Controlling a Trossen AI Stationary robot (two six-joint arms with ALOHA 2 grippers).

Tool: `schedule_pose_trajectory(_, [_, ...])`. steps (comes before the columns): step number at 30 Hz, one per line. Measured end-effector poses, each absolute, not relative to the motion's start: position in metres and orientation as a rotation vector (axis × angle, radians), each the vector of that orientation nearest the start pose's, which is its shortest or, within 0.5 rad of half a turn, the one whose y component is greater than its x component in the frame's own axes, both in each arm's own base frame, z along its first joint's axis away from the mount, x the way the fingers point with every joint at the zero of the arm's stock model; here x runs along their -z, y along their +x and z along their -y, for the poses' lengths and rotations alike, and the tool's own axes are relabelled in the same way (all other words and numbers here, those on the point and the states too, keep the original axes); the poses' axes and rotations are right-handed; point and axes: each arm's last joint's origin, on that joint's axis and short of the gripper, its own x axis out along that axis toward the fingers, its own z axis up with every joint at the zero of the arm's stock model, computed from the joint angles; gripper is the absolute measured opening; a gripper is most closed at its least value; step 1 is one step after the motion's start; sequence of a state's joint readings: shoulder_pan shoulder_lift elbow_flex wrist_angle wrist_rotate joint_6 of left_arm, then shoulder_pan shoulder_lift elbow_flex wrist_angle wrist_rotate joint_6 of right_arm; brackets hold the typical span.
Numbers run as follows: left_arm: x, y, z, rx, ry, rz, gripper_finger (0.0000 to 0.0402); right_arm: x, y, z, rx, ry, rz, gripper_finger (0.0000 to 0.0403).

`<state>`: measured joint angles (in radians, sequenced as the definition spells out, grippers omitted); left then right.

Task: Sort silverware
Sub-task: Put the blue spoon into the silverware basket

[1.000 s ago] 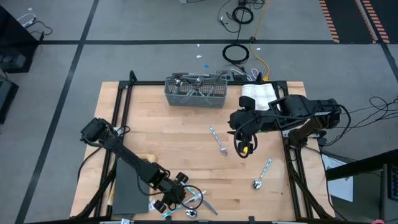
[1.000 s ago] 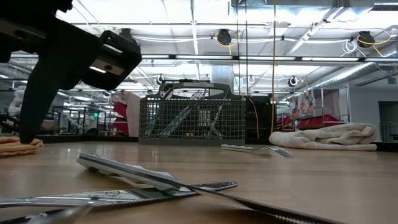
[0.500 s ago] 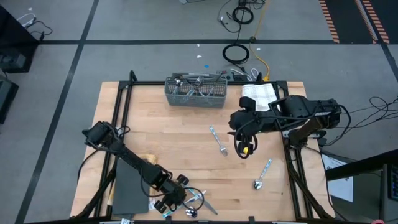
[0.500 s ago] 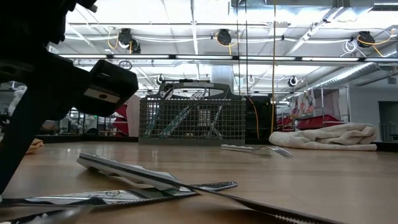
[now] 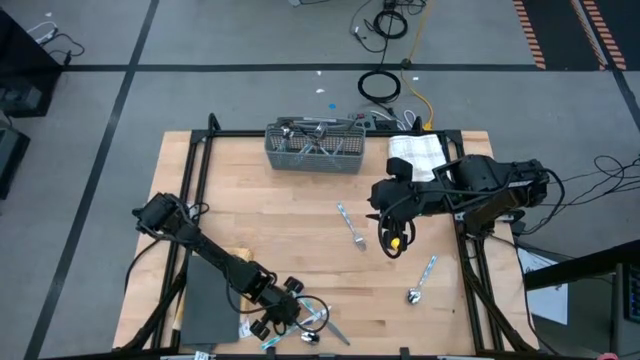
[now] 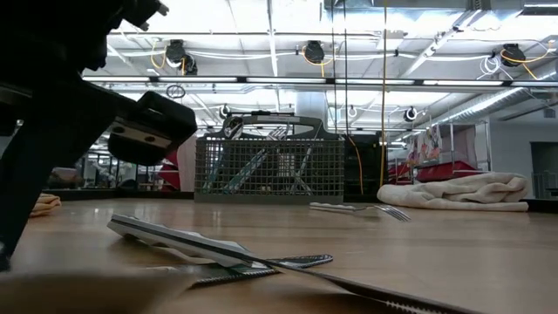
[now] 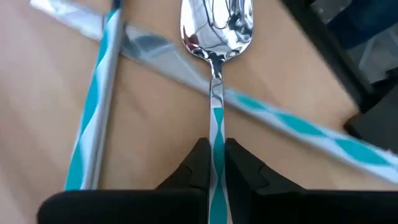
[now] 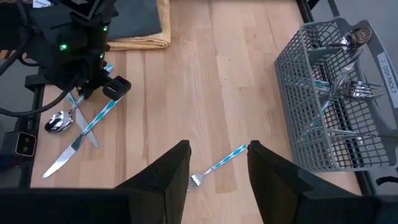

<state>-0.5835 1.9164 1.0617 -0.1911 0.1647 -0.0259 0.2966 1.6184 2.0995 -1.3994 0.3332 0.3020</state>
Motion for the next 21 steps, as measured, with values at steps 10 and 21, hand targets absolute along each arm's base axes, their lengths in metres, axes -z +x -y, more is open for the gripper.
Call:
schedule_pose_trajectory(10, [-0.173, 0.288, 0.188, 0.443, 0.165, -1.014, 0.0025, -0.458, 0.270, -0.073, 0.167, 0.004, -0.852, 0.0151])
schedule_pose_trajectory(21, [-0.264, 0.266, 0.110, -0.102, 0.192, -0.782, 0.0025, -0.459, 0.270, -0.072, 0.166, -0.034, -0.848, 0.0151])
